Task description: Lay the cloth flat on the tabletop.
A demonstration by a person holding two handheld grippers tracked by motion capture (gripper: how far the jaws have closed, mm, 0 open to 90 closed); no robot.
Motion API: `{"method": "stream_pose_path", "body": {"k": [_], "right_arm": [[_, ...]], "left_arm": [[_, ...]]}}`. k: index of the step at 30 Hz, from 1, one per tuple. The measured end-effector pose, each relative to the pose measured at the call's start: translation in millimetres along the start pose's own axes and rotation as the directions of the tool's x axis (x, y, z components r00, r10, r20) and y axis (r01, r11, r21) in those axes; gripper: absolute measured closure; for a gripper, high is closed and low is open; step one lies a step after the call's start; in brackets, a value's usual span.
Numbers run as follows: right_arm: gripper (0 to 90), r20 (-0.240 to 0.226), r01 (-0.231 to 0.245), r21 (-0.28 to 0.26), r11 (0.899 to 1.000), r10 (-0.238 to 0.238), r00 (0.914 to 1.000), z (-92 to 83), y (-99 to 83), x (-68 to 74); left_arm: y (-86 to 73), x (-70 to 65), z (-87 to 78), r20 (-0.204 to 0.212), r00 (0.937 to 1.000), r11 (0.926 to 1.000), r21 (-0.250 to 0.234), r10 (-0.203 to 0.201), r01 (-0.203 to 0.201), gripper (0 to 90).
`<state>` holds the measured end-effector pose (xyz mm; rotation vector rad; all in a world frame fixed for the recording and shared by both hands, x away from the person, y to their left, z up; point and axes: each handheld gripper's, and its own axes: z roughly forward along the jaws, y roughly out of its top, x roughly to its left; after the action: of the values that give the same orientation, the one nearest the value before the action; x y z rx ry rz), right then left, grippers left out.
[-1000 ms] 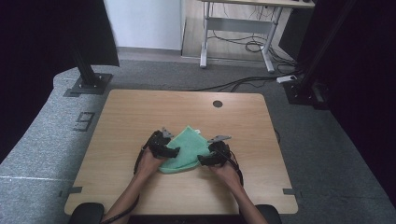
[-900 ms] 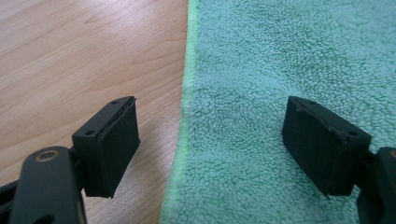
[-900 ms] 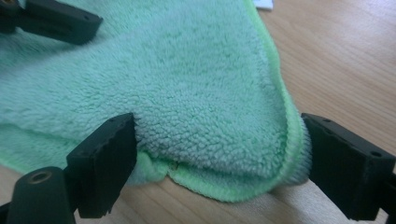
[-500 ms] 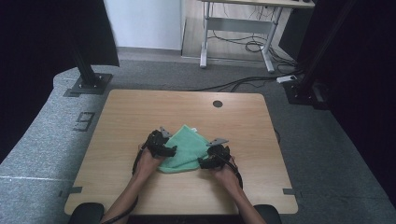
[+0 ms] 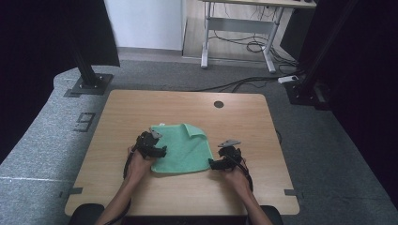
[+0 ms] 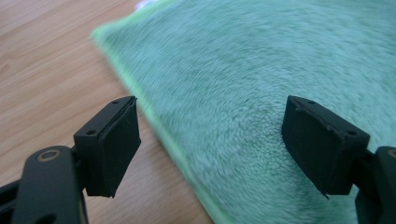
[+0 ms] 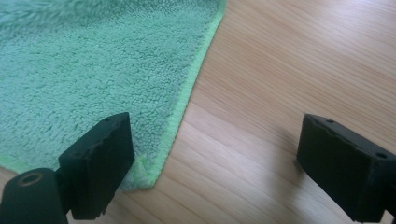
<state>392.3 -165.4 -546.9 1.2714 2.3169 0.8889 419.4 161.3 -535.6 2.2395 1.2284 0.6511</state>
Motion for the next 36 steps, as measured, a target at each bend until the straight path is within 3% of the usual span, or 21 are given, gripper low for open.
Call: {"method": "stream_pose_path", "body": {"k": [7,10,12,13,14,18,20,23,24,27,32,36], "right_arm": [[12.8,0.019,-0.027,0.000,1.000,0.027,0.9995,-5.6,-5.4,-14.3],[14.2,0.041,-0.006,0.011,1.000,0.005,0.9991,-6.9,-3.5,-15.8],[15.5,0.056,0.010,0.015,1.000,-0.011,0.9984,-7.9,-2.0,-16.5],[16.0,0.062,0.000,0.012,1.000,-0.001,0.9981,-10.4,0.0,-19.3],[16.4,0.053,-0.026,-0.006,1.000,0.026,0.9982,-13.5,1.4,-22.0],[16.3,0.025,-0.061,-0.059,0.996,0.063,0.9977,-21.1,6.8,-24.5],[16.2,0.000,-0.055,-0.063,0.996,0.055,0.9985,-19.3,9.5,-20.4],[16.1,-0.014,-0.029,-0.047,0.998,0.029,0.9995,-13.2,11.1,-12.5],[16.1,-0.014,-0.007,-0.020,1.000,0.007,0.9999,-7.8,10.3,-7.4],[16.1,-0.002,0.009,0.005,1.000,-0.009,1.0000,-5.8,7.7,-7.2],[16.1,0.044,-0.013,0.023,1.000,0.012,0.9990,-18.6,-12.7,-23.0],[16.0,0.037,-0.040,0.015,0.999,0.039,0.9985,-20.7,-18.2,-29.2]], "left_arm": [[-8.5,-5.1,-10.3,0.031,0.9994,0.9997,0.020,0.014,-0.015,19.9],[-10.0,-15.4,-17.7,0.084,0.9930,0.9962,0.022,0.083,-0.085,19.6],[-9.2,-15.7,-18.4,0.091,0.9917,0.9956,0.016,0.091,-0.093,18.0],[-7.5,-14.5,-19.1,0.101,0.9912,0.9962,0.004,0.086,-0.086,17.5],[-2.5,-7.9,-19.3,0.120,0.9918,0.9988,-0.023,0.045,-0.042,17.5],[6.8,6.8,-13.6,0.101,0.9948,0.9992,-0.040,0.004,0.000,17.6],[7.8,10.5,-7.0,0.088,0.9961,0.9996,-0.027,-0.006,0.008,17.7],[6.3,11.3,-1.1,0.074,0.9973,0.9999,-0.013,-0.003,0.004,17.9],[3.4,9.4,4.1,0.053,0.9985,0.9999,0.009,0.012,-0.012,18.0],[0.8,10.0,4.4,0.063,0.9980,0.9999,-0.009,-0.008,0.008,19.0],[-0.2,6.6,2.8,0.043,0.9991,0.9998,-0.015,0.009,-0.009,20.1],[-1.1,5.3,2.0,0.050,0.9987,0.9998,-0.017,0.006,-0.005,20.5]]}}
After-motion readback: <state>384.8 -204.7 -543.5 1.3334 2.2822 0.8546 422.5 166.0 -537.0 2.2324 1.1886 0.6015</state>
